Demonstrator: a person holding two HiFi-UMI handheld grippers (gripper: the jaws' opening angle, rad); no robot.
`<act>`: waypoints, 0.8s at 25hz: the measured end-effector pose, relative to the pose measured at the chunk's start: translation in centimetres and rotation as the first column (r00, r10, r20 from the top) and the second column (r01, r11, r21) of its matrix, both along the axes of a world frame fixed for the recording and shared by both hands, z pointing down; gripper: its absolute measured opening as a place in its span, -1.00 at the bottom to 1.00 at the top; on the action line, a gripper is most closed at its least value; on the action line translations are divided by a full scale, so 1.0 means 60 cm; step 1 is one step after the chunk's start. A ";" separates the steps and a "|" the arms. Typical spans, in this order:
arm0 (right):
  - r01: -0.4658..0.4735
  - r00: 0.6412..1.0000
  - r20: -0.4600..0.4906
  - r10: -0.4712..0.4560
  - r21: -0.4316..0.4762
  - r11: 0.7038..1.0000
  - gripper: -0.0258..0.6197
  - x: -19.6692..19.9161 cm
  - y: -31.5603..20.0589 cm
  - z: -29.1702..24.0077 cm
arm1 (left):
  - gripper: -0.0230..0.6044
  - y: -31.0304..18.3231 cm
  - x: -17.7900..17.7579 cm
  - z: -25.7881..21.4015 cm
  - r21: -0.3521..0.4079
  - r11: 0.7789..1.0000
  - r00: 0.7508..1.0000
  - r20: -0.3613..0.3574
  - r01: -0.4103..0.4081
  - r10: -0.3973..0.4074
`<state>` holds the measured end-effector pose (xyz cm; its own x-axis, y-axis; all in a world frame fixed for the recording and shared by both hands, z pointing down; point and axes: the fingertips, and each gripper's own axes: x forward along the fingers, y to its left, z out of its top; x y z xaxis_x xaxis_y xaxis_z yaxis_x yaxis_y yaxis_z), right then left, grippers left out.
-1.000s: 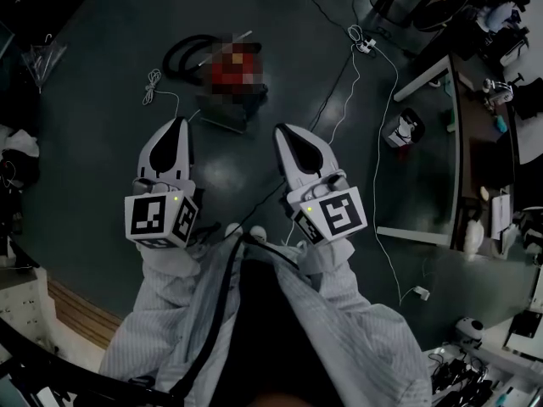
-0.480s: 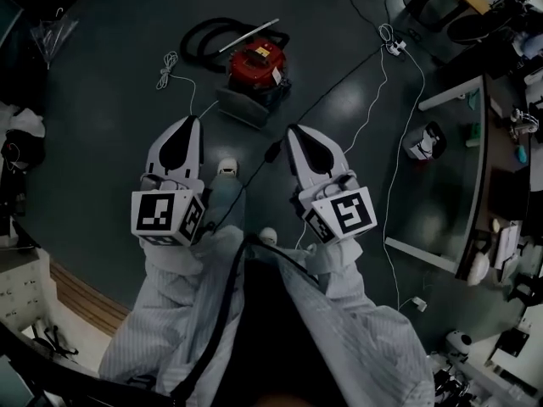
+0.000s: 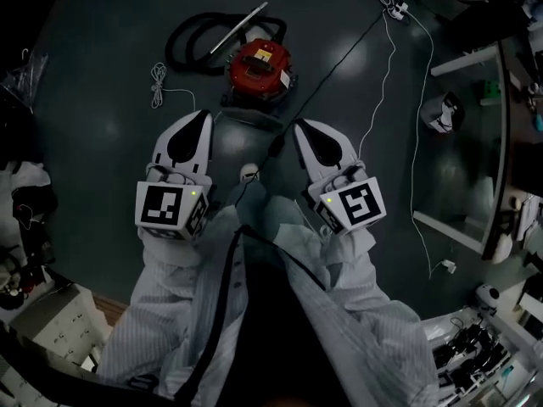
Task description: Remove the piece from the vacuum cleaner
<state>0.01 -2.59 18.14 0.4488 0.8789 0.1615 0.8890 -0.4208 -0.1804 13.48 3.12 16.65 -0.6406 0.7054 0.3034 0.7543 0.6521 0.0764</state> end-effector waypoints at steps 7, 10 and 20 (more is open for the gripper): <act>0.041 0.994 0.091 -0.061 0.207 0.977 -0.92 -0.032 0.105 0.199 | -0.92 0.096 -0.056 0.215 0.147 0.970 0.955 -0.199 -0.192 0.220; 0.074 0.982 0.143 -0.120 0.294 0.953 -0.92 -0.037 0.137 0.328 | -0.91 0.119 -0.066 0.352 0.242 0.932 0.894 -0.297 -0.269 0.335; 0.224 0.846 0.269 -0.460 0.604 0.765 -0.64 0.000 0.162 0.807 | -0.54 0.198 -0.053 0.788 0.412 0.810 0.603 -0.541 -0.417 0.586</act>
<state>0.01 7.14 66.54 0.4982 0.3926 0.7731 0.7451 -0.6498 -0.1501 10.30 15.00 63.95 -0.4746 0.1887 0.8598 0.2350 0.9685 -0.0828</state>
